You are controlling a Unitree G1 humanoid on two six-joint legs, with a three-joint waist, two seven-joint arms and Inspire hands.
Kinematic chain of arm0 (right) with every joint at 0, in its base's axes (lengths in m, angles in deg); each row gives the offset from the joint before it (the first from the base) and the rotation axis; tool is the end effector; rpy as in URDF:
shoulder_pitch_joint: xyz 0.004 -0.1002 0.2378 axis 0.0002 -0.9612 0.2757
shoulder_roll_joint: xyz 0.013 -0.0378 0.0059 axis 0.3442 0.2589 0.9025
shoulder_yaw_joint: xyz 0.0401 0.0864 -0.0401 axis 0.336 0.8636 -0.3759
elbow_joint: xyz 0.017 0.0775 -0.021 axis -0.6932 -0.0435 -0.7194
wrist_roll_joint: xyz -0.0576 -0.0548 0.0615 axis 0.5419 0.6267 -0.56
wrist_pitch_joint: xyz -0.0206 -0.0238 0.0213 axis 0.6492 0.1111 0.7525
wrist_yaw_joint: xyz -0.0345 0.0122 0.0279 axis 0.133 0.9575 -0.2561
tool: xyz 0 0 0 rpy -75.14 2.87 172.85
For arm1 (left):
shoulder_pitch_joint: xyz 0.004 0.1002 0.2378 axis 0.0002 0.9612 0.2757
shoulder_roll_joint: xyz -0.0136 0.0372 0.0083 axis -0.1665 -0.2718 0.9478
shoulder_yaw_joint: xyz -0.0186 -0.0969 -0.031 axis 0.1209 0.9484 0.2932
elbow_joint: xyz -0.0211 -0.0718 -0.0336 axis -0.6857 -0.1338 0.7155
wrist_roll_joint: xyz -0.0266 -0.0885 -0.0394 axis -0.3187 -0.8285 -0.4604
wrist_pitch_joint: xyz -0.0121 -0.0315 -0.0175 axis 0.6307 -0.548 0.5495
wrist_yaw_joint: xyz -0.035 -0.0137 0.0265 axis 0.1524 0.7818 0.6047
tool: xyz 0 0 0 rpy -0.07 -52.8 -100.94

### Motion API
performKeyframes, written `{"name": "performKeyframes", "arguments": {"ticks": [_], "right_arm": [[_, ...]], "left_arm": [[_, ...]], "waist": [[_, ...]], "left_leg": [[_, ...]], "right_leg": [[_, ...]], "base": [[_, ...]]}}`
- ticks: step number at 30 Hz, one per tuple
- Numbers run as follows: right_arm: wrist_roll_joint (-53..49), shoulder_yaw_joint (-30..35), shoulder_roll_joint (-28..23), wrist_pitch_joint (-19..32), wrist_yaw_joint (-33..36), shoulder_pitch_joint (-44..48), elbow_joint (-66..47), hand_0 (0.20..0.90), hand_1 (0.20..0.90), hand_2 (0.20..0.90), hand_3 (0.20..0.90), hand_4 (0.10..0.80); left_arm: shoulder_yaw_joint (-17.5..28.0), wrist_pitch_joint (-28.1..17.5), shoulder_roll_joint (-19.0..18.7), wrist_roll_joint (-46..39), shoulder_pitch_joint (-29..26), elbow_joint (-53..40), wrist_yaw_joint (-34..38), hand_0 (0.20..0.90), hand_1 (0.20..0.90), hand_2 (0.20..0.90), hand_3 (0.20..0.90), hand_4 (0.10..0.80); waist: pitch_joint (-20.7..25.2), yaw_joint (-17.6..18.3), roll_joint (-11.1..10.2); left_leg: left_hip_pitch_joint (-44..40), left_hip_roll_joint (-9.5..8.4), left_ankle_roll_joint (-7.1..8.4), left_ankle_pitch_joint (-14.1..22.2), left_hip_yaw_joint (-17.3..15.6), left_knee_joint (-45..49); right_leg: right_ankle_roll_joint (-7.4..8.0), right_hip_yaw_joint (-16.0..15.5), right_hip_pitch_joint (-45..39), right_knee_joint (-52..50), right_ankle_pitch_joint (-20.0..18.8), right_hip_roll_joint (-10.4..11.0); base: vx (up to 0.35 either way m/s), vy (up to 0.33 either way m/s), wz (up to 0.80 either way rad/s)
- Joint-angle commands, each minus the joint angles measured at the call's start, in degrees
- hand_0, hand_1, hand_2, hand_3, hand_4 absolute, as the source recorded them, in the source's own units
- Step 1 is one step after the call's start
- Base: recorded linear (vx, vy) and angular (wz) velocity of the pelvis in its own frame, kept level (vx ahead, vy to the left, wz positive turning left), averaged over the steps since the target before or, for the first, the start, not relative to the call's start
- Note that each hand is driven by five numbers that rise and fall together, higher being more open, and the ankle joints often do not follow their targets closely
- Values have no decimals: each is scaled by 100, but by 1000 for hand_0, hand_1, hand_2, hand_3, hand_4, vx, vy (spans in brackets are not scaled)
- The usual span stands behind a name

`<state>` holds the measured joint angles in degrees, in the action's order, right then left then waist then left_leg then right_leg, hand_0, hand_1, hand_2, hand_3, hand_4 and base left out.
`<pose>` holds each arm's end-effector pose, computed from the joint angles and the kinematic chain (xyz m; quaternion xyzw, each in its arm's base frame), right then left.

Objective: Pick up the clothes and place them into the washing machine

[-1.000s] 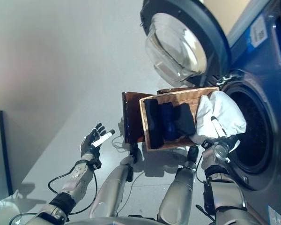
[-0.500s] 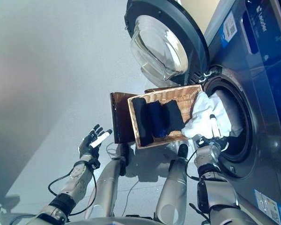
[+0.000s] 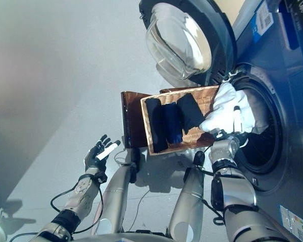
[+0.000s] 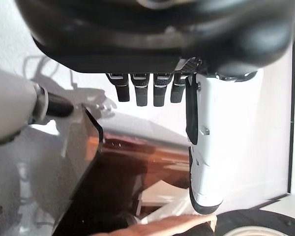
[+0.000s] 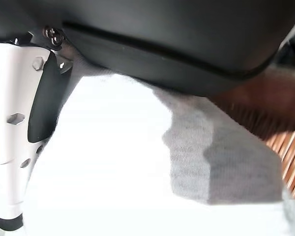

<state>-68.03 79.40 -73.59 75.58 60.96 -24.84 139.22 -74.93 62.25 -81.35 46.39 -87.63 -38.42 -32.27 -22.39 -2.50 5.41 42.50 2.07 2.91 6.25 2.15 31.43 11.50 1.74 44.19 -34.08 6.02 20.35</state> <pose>0.3082 -0.2630 0.0640 0.4979 0.0116 -0.4467 0.7432 0.1991 0.1697 -0.0337 -0.1524 0.1751 0.0932 0.9682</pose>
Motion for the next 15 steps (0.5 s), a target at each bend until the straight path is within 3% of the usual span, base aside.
{"name": "performKeyframes", "arguments": {"ticks": [1,7,15], "right_arm": [[-756,335,-793,945,-105,608,-28,200,200,200,200,300],[-1413,707,-1179,1104,-127,902,289,200,200,200,200,300],[-1240,737,-2054,1225,130,1164,342,200,200,200,200,300]], "left_arm": [[22,-230,-395,15,1,-427,89,900,900,900,900,800],[-94,-203,-409,-61,-43,-523,73,900,900,900,900,800],[-106,-192,-496,-42,150,-622,70,900,900,900,900,800]], "waist": [[290,-117,106],[371,-182,247],[511,-246,358]], "left_leg": [[-257,334,371,632,453,490],[11,256,327,717,450,731],[220,206,295,817,406,958]], "right_leg": [[-174,90,-349,-149,-51,205],[-143,158,-111,-285,-37,272],[-126,298,143,-514,42,315]], "base": [[11,22,9],[-10,31,14],[6,23,0]]}}
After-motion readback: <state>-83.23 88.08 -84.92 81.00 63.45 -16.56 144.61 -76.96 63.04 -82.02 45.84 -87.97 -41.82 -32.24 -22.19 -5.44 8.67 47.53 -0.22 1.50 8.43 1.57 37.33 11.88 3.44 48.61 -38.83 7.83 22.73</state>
